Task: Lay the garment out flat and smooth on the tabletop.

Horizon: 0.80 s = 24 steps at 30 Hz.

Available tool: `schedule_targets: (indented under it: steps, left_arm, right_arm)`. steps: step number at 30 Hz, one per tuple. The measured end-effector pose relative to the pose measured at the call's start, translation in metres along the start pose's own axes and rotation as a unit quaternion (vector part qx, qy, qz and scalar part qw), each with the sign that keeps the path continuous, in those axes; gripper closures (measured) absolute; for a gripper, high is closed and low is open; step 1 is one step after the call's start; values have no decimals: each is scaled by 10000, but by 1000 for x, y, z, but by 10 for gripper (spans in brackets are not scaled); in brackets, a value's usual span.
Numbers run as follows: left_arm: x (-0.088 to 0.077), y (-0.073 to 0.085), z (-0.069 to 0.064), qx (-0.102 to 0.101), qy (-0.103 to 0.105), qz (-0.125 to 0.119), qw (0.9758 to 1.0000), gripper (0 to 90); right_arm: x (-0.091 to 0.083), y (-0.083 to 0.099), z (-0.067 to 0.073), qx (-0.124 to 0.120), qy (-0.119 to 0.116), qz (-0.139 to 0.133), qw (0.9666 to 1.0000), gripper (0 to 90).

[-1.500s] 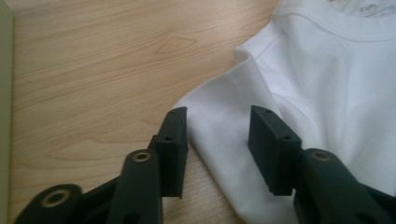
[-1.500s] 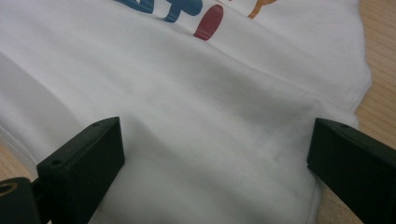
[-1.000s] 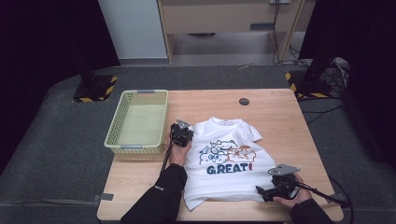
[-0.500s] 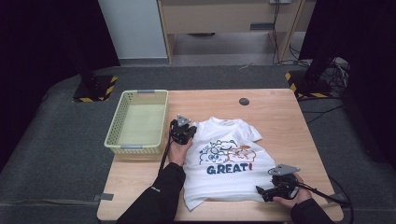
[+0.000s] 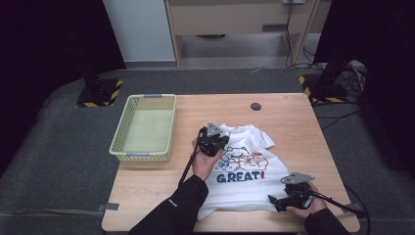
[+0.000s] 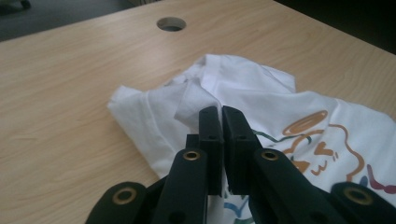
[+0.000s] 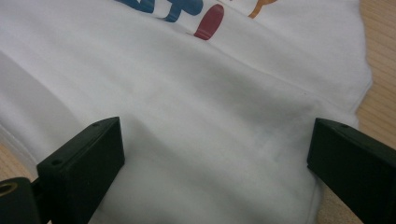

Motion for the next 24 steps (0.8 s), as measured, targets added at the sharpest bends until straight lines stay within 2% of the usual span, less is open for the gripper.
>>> schedule_targets:
  steps: [2, 3, 4, 8, 11, 12, 16, 18, 20, 22, 24]
  left_arm:
    - [9, 3, -11, 38, 130, 96, 9999, 872]
    - [9, 3, -11, 38, 130, 96, 9999, 871]
    - [16, 6, -19, 67, 186, 168, 9997, 870]
    - [28, 14, -30, 118, 327, 345, 9988, 861]
    - [31, 17, -34, 121, 391, 399, 9984, 841]
    - [34, 20, -37, 129, 507, 437, 9977, 841]
    - [31, 20, -38, 74, 635, 355, 9973, 728]
    - [27, 16, -35, 44, 591, 230, 9980, 669]
    - [23, 12, -30, 72, 460, 134, 9988, 598]
    - [21, 12, -21, 136, 259, 161, 9994, 530]
    - [21, 15, -15, 73, 220, 226, 9995, 496]
  right_arm:
    - [0, 0, 0, -1, -1, 2, 10000, 39]
    - [0, 0, 0, -2, -3, 3, 10000, 39]
    - [0, 0, 0, 6, -4, 11, 10000, 39]
    - [0, 0, 0, -6, -5, 7, 10000, 39]
    - [0, 0, 0, -5, -5, 2, 10000, 39]
    - [0, 0, 0, -6, -5, 7, 10000, 39]
    - [0, 0, 0, -9, -6, 3, 10000, 40]
    - [0, 0, 0, -8, -6, 7, 10000, 39]
    - [0, 0, 0, -9, -8, 8, 10000, 39]
    - [0, 0, 0, 9, -9, 18, 10000, 39]
    - [0, 0, 0, -2, -8, 13, 10000, 39]
Point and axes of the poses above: each handheld gripper's, and its own axes: x roughly forward along the jaws, y roughly out of its underside, z roughly to its left, the point moved 8 cm from there along x, roughly forward along the jaws, and after that the axes turned 12 degrees about x, right-handed, at the moved point
